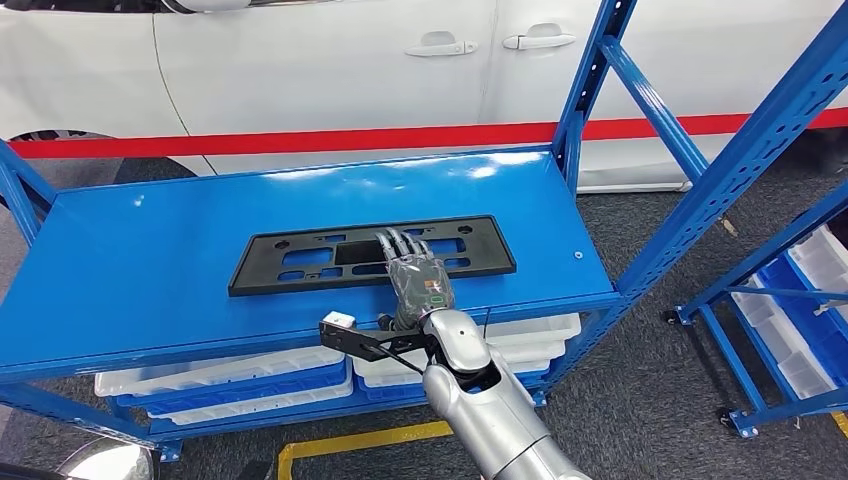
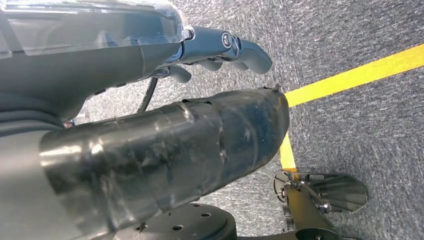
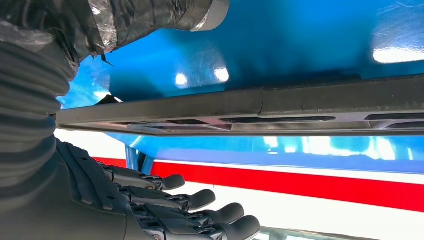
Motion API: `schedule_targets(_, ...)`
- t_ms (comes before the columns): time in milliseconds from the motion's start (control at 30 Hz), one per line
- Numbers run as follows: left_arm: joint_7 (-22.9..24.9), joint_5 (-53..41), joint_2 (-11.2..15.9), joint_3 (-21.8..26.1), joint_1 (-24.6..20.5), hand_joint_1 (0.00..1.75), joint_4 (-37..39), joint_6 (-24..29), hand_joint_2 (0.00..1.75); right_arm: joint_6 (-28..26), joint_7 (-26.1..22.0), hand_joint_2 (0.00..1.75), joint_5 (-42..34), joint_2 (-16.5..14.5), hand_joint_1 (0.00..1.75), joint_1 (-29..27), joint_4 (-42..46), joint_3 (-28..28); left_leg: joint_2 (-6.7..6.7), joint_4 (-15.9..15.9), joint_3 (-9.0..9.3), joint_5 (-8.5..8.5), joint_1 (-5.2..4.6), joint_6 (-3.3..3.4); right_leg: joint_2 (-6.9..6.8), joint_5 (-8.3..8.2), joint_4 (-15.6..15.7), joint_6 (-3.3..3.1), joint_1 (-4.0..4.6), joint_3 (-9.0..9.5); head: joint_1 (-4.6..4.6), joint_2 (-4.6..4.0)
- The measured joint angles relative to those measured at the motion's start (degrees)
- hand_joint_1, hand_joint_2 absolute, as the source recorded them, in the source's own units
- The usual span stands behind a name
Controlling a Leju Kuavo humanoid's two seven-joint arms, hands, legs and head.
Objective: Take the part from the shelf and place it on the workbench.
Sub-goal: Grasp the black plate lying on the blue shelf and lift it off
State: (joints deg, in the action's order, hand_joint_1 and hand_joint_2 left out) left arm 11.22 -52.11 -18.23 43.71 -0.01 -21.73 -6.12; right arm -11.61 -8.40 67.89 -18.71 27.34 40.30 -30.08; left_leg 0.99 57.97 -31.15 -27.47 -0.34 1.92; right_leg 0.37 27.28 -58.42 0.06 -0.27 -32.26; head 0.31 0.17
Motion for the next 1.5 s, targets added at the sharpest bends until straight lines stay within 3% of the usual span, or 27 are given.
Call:
schedule_targets(533, 0.0, 1.0, 0.0, -0.2, 0.0, 0.0, 0.1, 0.0, 0.0, -0.5, 0.0, 1.75, 0.5, 0.0, 0.0, 0.0, -1.2, 0.0, 0.0, 0.1, -0.03, -0.02, -0.03, 0.03, 0.0, -0.03, 0.0, 0.04, -0.03, 0.01, 0.0, 0.0)
schedule_targets(667, -0.1, 1.3, 0.1, -0.6, -0.1, 0.0, 0.3, 0.0, 0.0, -0.7, -0.2, 1.75, 0.7, -0.3, 0.0, 0.2, -2.0, 0.0, -0.02, 0.3, -0.3, -0.09, -0.18, 0.38, 0.01, -0.29, 0.3, 0.52, -0.3, -0.06, -0.04, 0.0)
schedule_targets(733, -0.2, 1.5, 0.1, -0.8, -0.1, 0.0, 0.3, 0.0, 0.0, -0.7, -0.4, 1.75, 0.8, -0.6, 0.0, 0.4, -2.3, 0.0, 0.15, -0.5, -0.02, 0.33, 0.23, 0.85, -0.03, 0.05, -0.1, 0.77, -0.19, -0.22, -0.01, 0.0)
schedule_targets(800, -0.4, 1.6, 0.0, -1.0, -0.2, 0.0, 0.4, -0.1, 0.0, -0.8, -0.5, 1.75, 0.9, -0.8, 0.0, 0.6, -2.6, 0.0, 0.4, -1.3, 0.31, 0.71, 0.62, 1.34, -0.08, 2.12, -3.7, 1.05, -0.15, -2.04, 0.07, 0.0)
schedule_targets(867, -0.5, 1.7, 0.0, -1.1, -0.2, 0.0, 0.4, -0.1, 0.0, -0.8, -0.6, 1.75, 1.0, -0.8, 0.0, 0.7, -3.1, 0.0, 0.52, -1.3, 0.33, 0.63, 0.6, 1.48, -0.09, 5.26, -11.4, 1.28, -0.29, -6.21, 0.1, 0.0)
schedule_targets(900, -0.5, 1.7, 0.0, -1.1, -0.2, 0.0, 0.4, -0.1, 0.0, -0.8, -0.6, 1.75, 1.0, -0.8, 0.0, 0.6, -3.3, 0.0, 0.55, -1.3, 0.36, 0.53, 0.61, 1.46, -0.1, 6.02, -14.6, 1.38, -0.39, -8.19, 0.09, 0.0)
schedule_targets(933, -0.6, 1.7, 0.0, -1.1, -0.2, 0.0, 0.4, -0.1, 0.0, -0.8, -0.6, 1.75, 1.0, -0.8, 0.0, 0.5, -3.6, 0.0, 0.55, -1.3, 0.47, 0.38, 0.63, 1.39, -0.13, 5.62, -16.0, 1.44, -0.49, -9.32, 0.09, 0.0)
schedule_targets(967, -0.6, 1.6, 0.0, -1.2, -0.2, 0.0, 0.4, -0.1, 0.0, -0.8, -0.6, 1.75, 1.1, -0.8, 0.0, 0.5, -3.8, 0.0, 0.54, -1.2, 0.68, 0.17, 0.67, 1.25, -0.2, 4.01, -15.0, 1.44, -0.57, -9.24, 0.09, 0.0)
schedule_targets(1033, -0.7, 1.6, 0.0, -1.2, -0.2, 0.0, 0.4, -0.2, 0.0, -0.8, -0.6, 1.75, 1.1, -0.8, 0.0, 0.6, -4.0, 0.0, 0.53, -1.0, 1.39, -0.53, 0.8, 0.8, -0.56, -0.65, -7.8, 1.21, -0.62, -6.29, 0.09, 0.0)
schedule_targets(1100, -0.9, 1.5, 0.0, -1.2, -0.2, 0.0, 0.5, -0.3, 0.0, -0.8, -0.7, 1.75, 1.1, -0.9, 0.0, 0.7, -4.2, 0.0, 0.57, -0.7, 1.79, -1.23, 0.7, 0.04, -1.03, -2.62, -1.9, 0.59, -0.29, -3.54, 0.06, 0.0)
schedule_targets(1167, -1.0, 1.4, 0.0, -1.3, -0.2, 0.0, 0.5, -0.3, 0.0, -0.8, -0.7, 1.75, 1.1, -1.0, 0.0, 0.8, -4.5, 0.0, 0.76, -0.7, 1.77, -1.57, 0.58, -0.75, -1.0, -1.99, -0.8, -0.19, 0.13, -3.01, -0.01, 0.0)
schedule_targets(1267, -1.1, 1.2, 0.1, -1.3, -0.2, 0.0, 0.6, -0.4, 0.0, -0.9, -0.8, 1.75, 1.2, -1.3, 0.0, 0.9, -4.8, 0.0, 0.7, 0.5, 1.55, -2.71, 0.82, -1.75, -0.41, -1.65, 0.0, -1.25, -0.11, -2.21, -0.21, 0.0)
schedule_targets(1333, -1.1, 1.2, 0.1, -1.3, -0.2, 0.0, 0.6, -0.4, 0.0, -1.0, -0.8, 1.75, 1.2, -1.5, 0.0, 1.1, -4.9, 0.0, -0.02, 6.2, -1.36, -5.12, 1.03, -2.26, -0.22, -1.31, 0.4, -1.87, -0.3, -1.46, -0.5, 0.0)
schedule_targets(1400, -1.1, 1.2, 0.1, -1.3, -0.2, 0.0, 0.6, -0.4, 0.0, -1.0, -0.9, 1.75, 1.2, -1.7, 0.0, 1.1, -5.2, 0.0, -0.41, 13.9, -6.24, -7.28, 1.12, -2.57, 0.01, -0.72, 0.4, -2.18, -0.28, -0.86, -0.63, 0.0)
schedule_targets(1433, -1.1, 1.2, 0.1, -1.3, -0.2, 0.0, 0.6, -0.4, 0.0, -1.0, -0.9, 1.75, 1.2, -1.7, 0.0, 1.0, -5.3, 0.0, -0.45, 15.9, -7.98, -7.03, 1.16, -2.64, 0.19, -0.36, 0.4, -2.18, -0.26, -0.46, -0.66, 0.0)
schedule_targets(1467, -1.1, 1.2, 0.2, -1.3, -0.2, 0.0, 0.7, -0.4, 0.0, -1.0, -0.9, 1.75, 1.2, -1.7, 0.0, 1.0, -5.5, 0.0, -0.45, 15.6, -8.64, -5.5, 1.21, -2.66, 0.38, 0.03, 0.3, -2.1, -0.26, 0.03, -0.65, 0.0)
schedule_targets(1500, -1.1, 1.2, 0.2, -1.3, -0.2, 0.0, 0.7, -0.4, 0.0, -1.0, -0.9, 1.75, 1.2, -1.7, 0.0, 1.0, -5.6, 0.0, -0.45, 13.1, -8.16, -2.87, 1.27, -2.63, 0.6, 0.49, 0.2, -1.97, -0.29, 0.62, -0.66, 0.0)
